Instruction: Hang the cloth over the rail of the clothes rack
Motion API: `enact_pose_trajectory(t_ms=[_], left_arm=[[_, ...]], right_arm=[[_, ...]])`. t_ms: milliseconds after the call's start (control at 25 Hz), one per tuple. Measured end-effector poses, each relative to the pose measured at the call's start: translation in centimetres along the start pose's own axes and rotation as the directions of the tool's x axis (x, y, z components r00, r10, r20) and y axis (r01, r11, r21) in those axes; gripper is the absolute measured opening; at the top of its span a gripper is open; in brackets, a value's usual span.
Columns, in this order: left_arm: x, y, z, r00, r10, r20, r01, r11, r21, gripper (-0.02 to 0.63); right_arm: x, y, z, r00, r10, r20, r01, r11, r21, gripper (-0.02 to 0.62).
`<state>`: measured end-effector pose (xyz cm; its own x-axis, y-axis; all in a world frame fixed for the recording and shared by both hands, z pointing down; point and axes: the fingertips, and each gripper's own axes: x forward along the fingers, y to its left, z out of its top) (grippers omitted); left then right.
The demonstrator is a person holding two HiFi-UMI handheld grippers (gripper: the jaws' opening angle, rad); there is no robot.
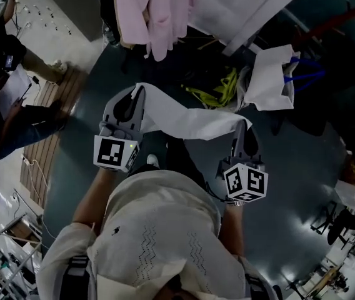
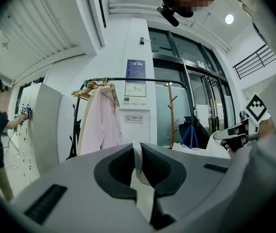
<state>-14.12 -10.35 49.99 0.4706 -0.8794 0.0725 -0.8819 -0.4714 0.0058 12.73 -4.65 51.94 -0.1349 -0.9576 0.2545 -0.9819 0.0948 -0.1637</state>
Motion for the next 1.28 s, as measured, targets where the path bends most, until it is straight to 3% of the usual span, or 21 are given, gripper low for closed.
enact_pose_trajectory(t_ms=[240, 520, 760, 960, 1120, 1280], left_arm=[[9.9, 1.7, 3.0, 0.999, 0.026, 0.039, -0.027, 0.999, 0.029, 0.018], [16.0, 4.5, 4.1, 0.994, 0.085, 0.069, -0.083, 0.996, -0.027, 0.018], [21.8, 6.3, 4.7, 0.998, 0.006, 0.069, -0.003, 0.999, -0.037, 0.018], [25.2, 8.4, 6.0, 0.994, -0.064, 0.091, 0.067, 0.997, -0.032, 0.018], [24.7, 9.9, 9.3, 0.976, -0.130, 0.174, 0.133, 0.991, -0.002, 0.018], [28.2, 8.8, 15.2, 0.944, -0.185, 0.273, 0.181, 0.983, 0.042, 0.018]], right_arm=[[9.4, -4.1, 4.6, 0.998, 0.053, 0.029, -0.053, 0.999, -0.002, 0.023], [15.6, -6.8, 8.5, 0.998, 0.051, 0.041, -0.051, 0.999, -0.019, 0.023], [17.8, -10.2, 10.1, 0.995, -0.097, 0.015, 0.097, 0.995, -0.004, 0.023], [18.2, -10.8, 12.7, 0.985, -0.169, 0.040, 0.167, 0.985, 0.045, 0.023], [16.9, -8.4, 16.7, 0.973, -0.190, 0.135, 0.189, 0.982, 0.018, 0.023], [17.3, -9.9, 23.5, 0.953, -0.191, 0.234, 0.200, 0.980, -0.017, 0.023]])
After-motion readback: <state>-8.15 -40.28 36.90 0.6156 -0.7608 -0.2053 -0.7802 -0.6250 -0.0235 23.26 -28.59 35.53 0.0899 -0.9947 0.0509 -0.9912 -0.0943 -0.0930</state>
